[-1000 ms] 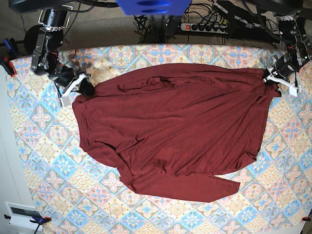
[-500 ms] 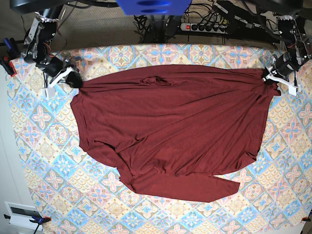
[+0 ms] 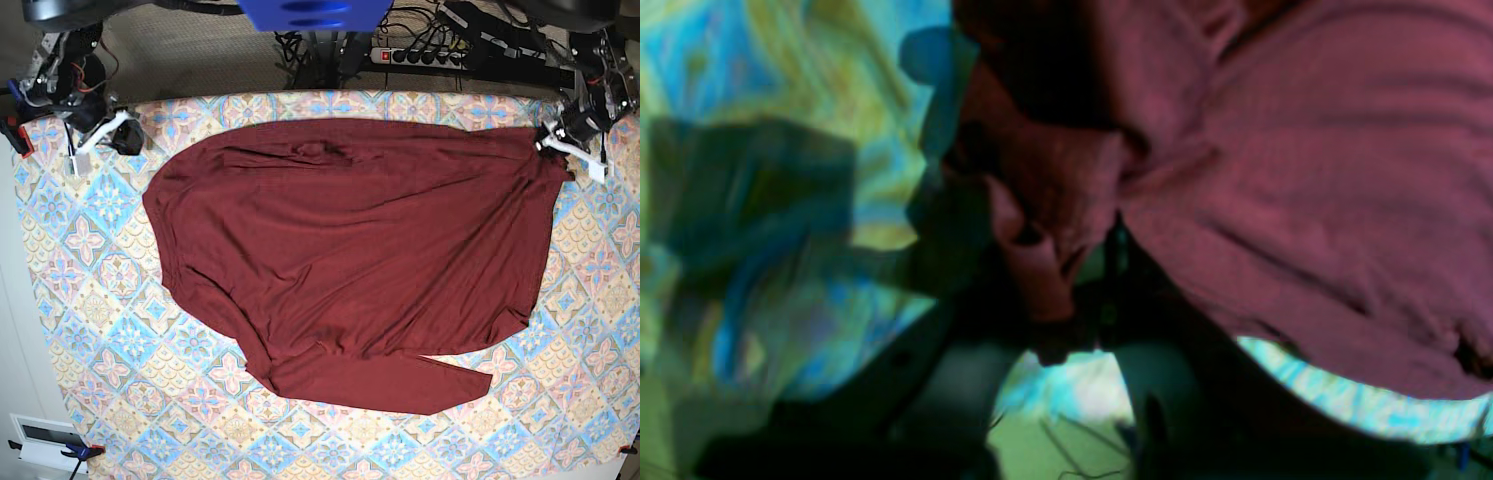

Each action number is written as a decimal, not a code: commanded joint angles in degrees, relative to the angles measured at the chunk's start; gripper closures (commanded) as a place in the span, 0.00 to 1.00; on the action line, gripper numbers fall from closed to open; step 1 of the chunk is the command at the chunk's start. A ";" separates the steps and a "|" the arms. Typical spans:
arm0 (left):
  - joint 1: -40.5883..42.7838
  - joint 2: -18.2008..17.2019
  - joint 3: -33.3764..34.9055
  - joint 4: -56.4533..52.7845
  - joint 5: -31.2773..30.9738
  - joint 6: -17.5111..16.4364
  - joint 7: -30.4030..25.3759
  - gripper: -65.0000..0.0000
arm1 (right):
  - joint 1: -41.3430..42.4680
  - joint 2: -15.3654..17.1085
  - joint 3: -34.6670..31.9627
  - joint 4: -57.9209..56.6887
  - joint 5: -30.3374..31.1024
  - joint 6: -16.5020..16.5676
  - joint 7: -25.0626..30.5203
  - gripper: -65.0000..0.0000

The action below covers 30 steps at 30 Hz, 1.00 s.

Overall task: Layout the t-shirt on the table in an organized manner, then fold the t-shirt properly
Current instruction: 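Drag the held shirt corner with the right gripper away from the left gripper, then pull the shirt taut between both grippers, stretching it lengthwise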

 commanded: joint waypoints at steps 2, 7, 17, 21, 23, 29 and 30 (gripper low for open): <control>2.08 -1.59 -0.43 3.48 -0.77 -0.50 -0.54 1.00 | -1.52 1.02 0.79 3.14 1.78 0.79 1.02 1.00; 4.81 -1.68 -0.69 5.32 -0.69 -0.50 -0.89 1.00 | -5.21 0.84 0.61 7.18 2.66 0.79 1.02 1.00; 2.87 -1.41 -0.69 5.23 -0.42 -0.50 -0.89 1.00 | -4.24 0.76 -2.73 6.92 -0.59 0.62 1.46 0.81; 2.61 -1.41 -0.69 5.23 -0.42 -0.50 -0.89 1.00 | 2.70 0.76 -2.73 6.57 -0.68 0.62 1.11 0.67; 2.61 -1.41 -0.69 5.23 -0.42 -0.50 -0.89 1.00 | 3.67 0.84 -2.73 4.37 -0.50 0.62 1.28 0.64; 2.61 -1.41 -0.69 5.23 -0.42 -0.50 -0.89 1.00 | 4.02 0.84 -2.73 -3.46 -0.59 0.70 1.63 0.64; 2.61 -1.41 -0.69 5.23 -0.42 -0.50 -0.89 1.00 | 5.25 0.84 -2.73 -4.33 -0.59 0.70 1.63 0.64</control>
